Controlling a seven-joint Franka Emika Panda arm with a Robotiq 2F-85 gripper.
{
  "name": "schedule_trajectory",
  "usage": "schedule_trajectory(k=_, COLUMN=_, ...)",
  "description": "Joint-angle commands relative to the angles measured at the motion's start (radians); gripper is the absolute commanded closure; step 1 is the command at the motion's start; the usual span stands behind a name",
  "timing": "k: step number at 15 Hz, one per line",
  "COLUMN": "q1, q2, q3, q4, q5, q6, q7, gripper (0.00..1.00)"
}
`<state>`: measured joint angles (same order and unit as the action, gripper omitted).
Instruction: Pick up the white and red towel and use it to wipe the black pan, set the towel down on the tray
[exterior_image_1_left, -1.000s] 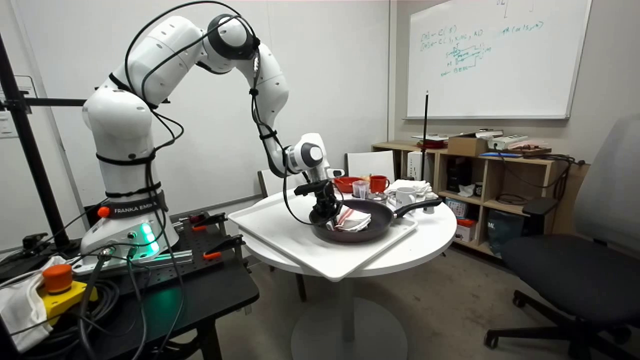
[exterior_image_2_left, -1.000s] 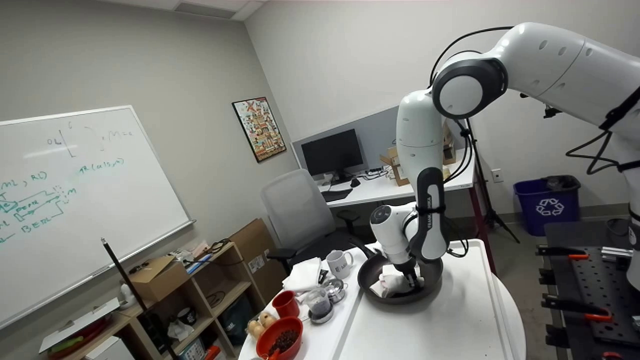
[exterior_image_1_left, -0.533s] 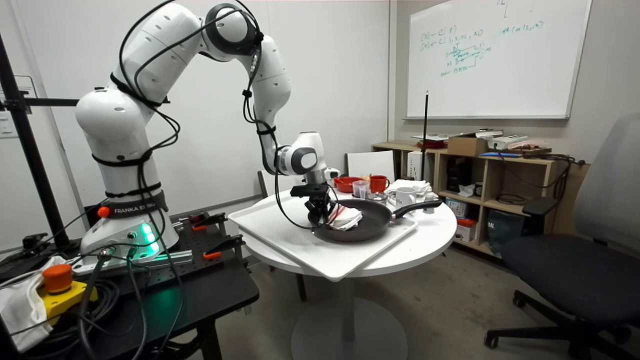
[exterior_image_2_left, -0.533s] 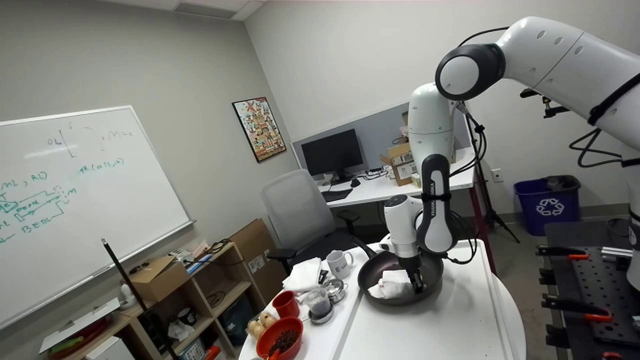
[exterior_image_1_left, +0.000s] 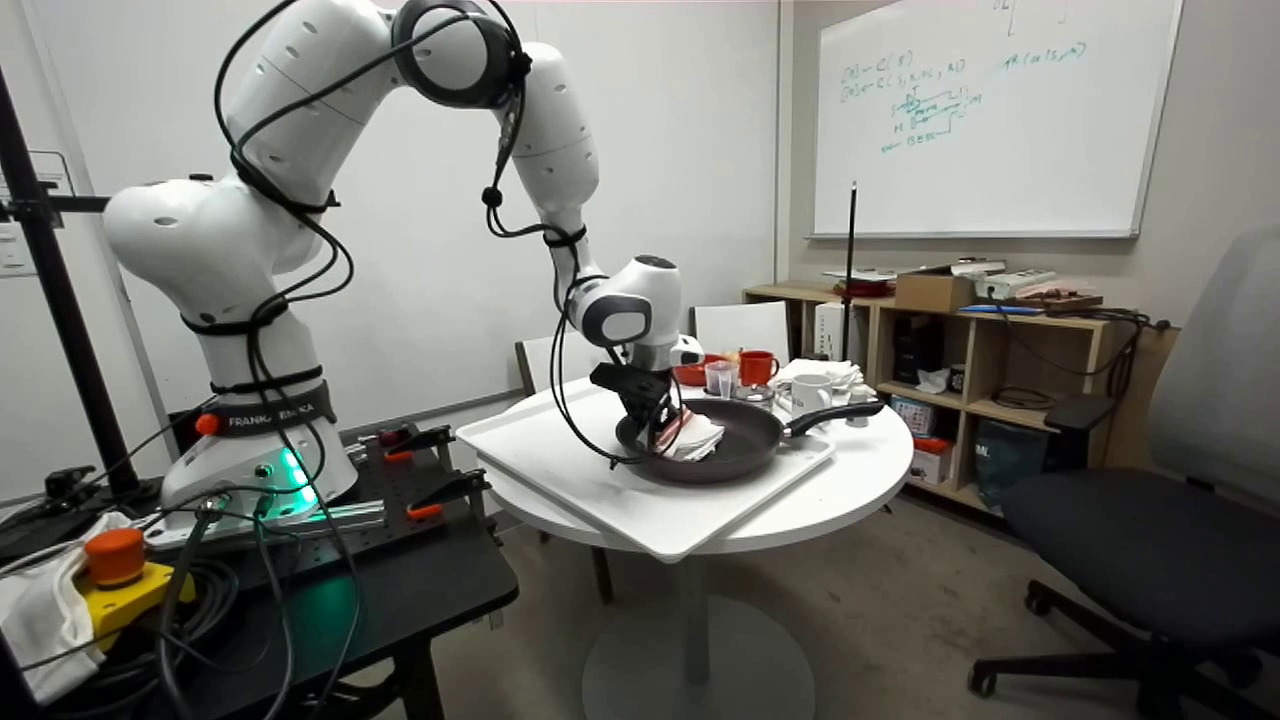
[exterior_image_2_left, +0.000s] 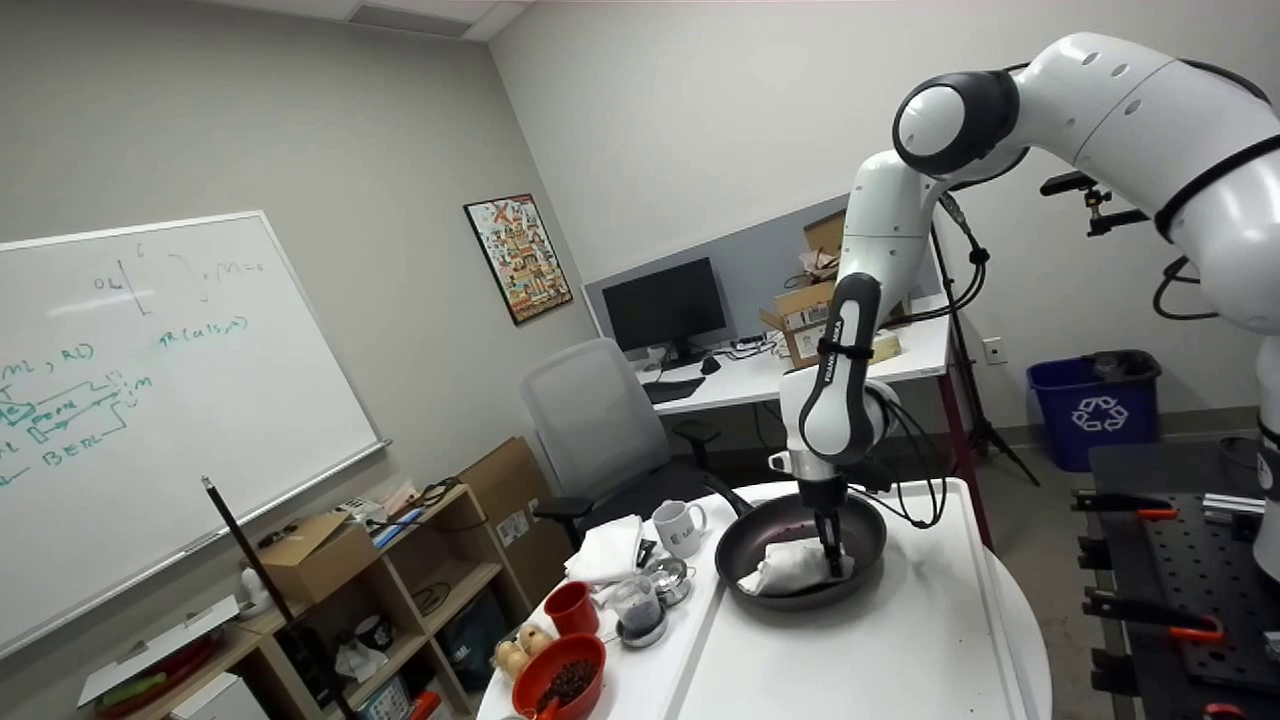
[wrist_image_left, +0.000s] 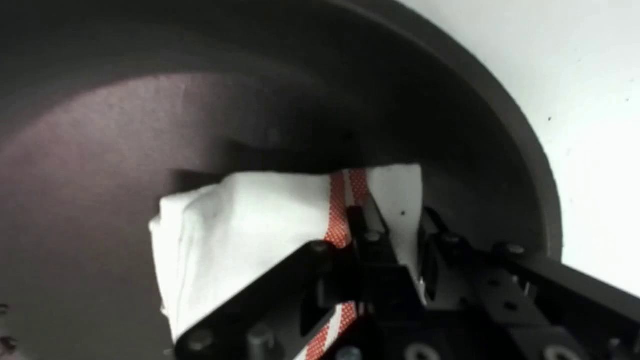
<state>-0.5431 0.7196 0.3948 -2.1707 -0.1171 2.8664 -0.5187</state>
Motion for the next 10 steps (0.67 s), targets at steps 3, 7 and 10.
schedule_trajectory(k=3, q1=0.158, q2=-0.058, q3=-0.129, q4=0.094, q5=0.112, q6=-0.218, q7=0.150, gripper=0.96)
schedule_trajectory(k=7, q1=0.265, q2=-0.122, q3=-0.207, q4=0.123, q5=0.116, q6=-0.413, q7=0.197, gripper=0.96)
schedule_trajectory(k=10, q1=0.301, q2=-0.162, q3=-0.236, q4=0.157, q5=0.130, q6=-0.569, q7=0.183, gripper=0.96)
